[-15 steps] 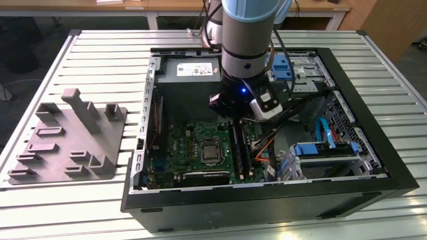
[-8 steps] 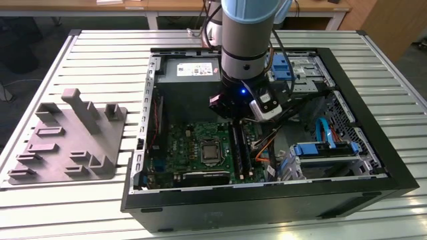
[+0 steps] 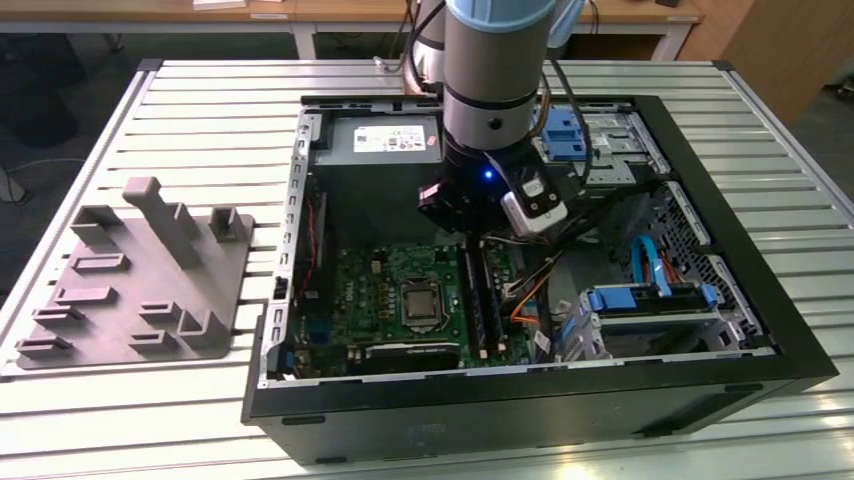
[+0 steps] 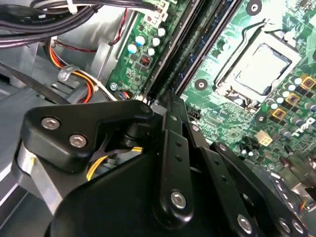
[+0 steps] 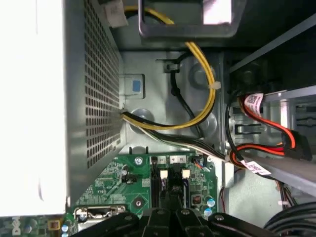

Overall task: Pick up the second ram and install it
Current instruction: 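Press down the second ram until it locks into place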

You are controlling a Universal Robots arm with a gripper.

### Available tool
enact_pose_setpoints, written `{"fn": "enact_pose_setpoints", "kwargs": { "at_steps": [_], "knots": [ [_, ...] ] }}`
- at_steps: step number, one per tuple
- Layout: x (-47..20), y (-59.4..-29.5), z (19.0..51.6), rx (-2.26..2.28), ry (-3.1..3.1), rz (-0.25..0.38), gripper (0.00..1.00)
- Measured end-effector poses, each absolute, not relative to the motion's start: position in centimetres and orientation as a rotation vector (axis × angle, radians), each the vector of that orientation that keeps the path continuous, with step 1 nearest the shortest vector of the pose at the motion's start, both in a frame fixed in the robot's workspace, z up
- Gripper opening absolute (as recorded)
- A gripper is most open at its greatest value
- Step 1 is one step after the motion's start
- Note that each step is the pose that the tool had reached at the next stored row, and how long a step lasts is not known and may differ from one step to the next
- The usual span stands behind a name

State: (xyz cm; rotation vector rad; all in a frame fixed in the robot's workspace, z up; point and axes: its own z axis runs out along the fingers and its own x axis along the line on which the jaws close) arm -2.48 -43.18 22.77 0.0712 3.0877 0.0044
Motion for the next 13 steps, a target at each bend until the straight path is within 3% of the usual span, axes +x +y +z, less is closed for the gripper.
{"fn": "enact_pose_setpoints", "kwargs": {
  "at_steps": [5,13],
  "knots": [
    [-2.5,-44.0,22.8,0.070,3.087,-0.042,0.10],
    [-2.5,-47.5,22.3,0.070,3.087,-0.047,0.10]
  ]
}}
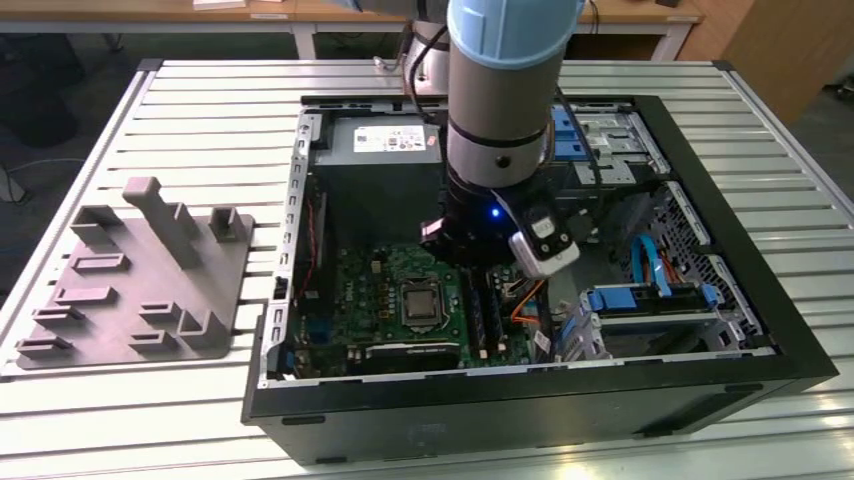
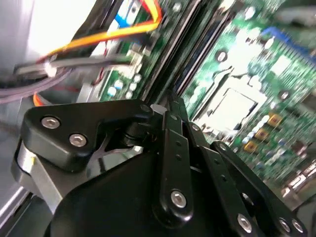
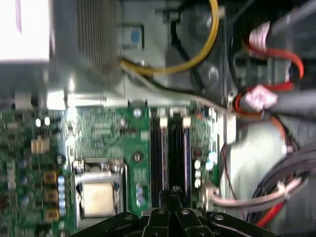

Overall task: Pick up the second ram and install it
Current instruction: 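Press down the second ram until it locks into place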

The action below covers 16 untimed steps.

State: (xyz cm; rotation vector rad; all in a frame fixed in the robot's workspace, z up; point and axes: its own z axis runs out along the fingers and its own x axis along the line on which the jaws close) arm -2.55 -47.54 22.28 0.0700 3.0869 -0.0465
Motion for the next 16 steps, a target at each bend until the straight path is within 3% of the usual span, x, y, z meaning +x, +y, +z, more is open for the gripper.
{"fn": "enact_pose_setpoints", "kwargs": {
  "at_steps": [5,16],
  "knots": [
    [-2.6,-49.6,22.2,0.070,3.087,-0.046,0.10],
    [-2.6,-50.1,21.7,0.070,3.087,-0.047,0.10]
  ]
}}
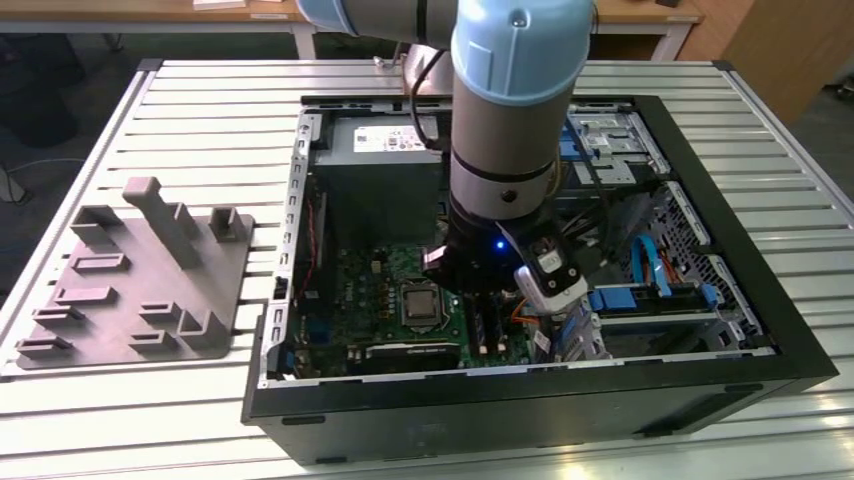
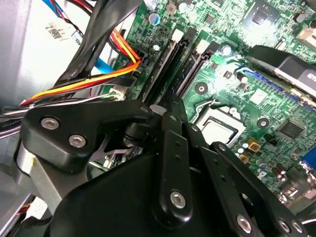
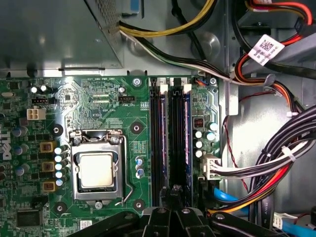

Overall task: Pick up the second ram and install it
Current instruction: 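Press down the second ram until it locks into place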

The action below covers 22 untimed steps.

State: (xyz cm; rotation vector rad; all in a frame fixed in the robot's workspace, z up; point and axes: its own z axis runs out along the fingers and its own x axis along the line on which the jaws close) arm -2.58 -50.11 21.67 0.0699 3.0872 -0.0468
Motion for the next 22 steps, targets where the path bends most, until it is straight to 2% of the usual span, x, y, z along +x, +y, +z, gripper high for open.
{"fn": "enact_pose_setpoints", "kwargs": {
  "at_steps": [10,17,22],
  "knots": [
    [-2.6,-50.3,21.6,0.070,3.087,-0.046,0.10],
    [-2.6,-50.2,22.9,0.070,3.087,-0.046,0.10],
    [-2.6,-49.1,23.0,0.070,3.087,-0.046,0.10]
  ]
}}
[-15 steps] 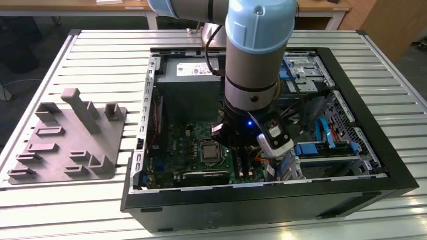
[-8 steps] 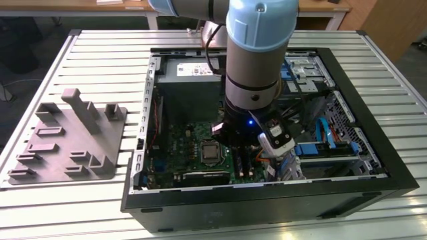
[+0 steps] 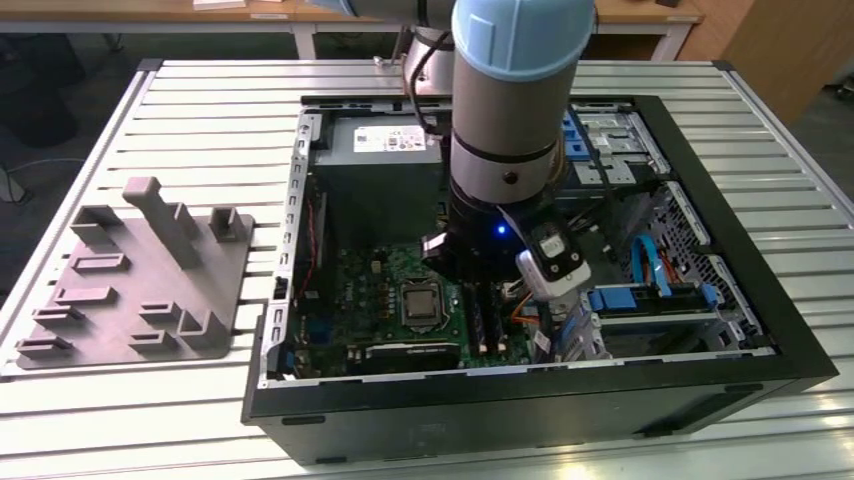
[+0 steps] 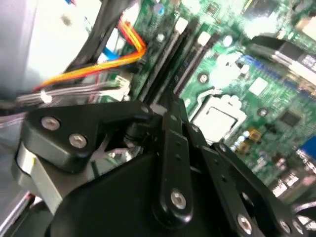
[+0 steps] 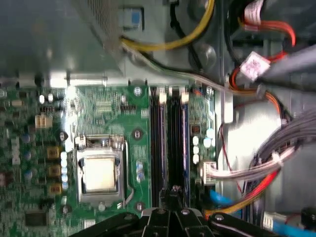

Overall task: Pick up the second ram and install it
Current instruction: 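Press down the second ram until it locks into place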

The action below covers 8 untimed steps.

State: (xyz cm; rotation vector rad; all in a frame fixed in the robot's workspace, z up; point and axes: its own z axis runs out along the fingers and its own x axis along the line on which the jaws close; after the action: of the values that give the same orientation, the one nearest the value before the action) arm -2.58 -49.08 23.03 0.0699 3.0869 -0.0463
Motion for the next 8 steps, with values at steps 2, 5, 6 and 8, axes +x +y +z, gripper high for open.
{"fn": "enact_pose_setpoints", "kwargs": {
  "at_steps": [2,5,6,8],
  "knots": [
    [-2.6,-48.3,23.0,0.070,3.087,-0.047,0.10],
    [-2.6,-47.6,23.0,0.070,3.087,-0.046,0.10],
    [-2.6,-47.6,23.1,0.070,3.087,-0.047,0.10],
    [-2.6,-47.5,23.5,0.070,3.086,-0.046,0.10]
  ]
}}
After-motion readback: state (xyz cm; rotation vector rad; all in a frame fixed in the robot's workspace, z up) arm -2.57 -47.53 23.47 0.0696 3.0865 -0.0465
